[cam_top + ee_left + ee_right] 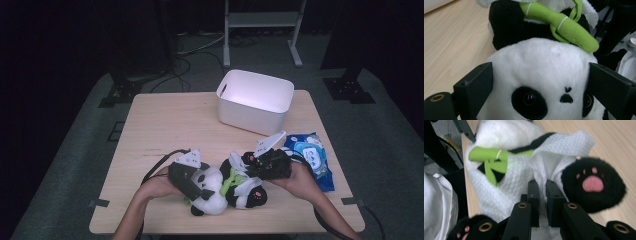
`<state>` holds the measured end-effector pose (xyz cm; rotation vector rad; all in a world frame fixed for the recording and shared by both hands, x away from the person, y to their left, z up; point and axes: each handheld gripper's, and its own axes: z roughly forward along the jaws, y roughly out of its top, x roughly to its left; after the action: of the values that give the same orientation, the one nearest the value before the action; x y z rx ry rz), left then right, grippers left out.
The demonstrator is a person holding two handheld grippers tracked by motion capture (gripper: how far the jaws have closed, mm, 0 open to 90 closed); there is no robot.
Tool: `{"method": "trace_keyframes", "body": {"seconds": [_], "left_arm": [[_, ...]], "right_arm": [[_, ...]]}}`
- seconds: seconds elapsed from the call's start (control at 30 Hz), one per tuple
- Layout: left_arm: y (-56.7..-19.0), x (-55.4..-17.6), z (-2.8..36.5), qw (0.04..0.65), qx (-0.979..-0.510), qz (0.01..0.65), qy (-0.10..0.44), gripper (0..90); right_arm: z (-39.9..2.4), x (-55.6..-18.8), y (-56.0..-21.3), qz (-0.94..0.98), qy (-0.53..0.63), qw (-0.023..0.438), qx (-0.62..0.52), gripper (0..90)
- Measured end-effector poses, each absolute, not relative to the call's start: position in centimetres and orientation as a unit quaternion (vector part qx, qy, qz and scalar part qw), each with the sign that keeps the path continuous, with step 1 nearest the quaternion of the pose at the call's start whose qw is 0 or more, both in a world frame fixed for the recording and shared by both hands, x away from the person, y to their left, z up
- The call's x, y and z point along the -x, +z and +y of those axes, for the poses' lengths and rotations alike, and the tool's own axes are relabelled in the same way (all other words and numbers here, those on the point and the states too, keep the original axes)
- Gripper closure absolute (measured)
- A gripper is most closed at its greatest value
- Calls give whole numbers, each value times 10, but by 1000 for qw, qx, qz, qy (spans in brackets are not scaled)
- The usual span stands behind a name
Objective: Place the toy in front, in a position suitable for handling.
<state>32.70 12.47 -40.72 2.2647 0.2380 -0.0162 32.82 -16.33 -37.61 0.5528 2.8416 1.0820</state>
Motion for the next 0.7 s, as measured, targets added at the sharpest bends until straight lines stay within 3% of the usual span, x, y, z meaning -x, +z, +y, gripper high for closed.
{"method": "trace_keyframes", "body": {"seconds": [0.7], "left_arm": [[-402, -320, 117, 404, -912, 70, -7, 102]], "right_arm": [[-121, -336, -373, 926, 347, 18, -151, 820]]}}
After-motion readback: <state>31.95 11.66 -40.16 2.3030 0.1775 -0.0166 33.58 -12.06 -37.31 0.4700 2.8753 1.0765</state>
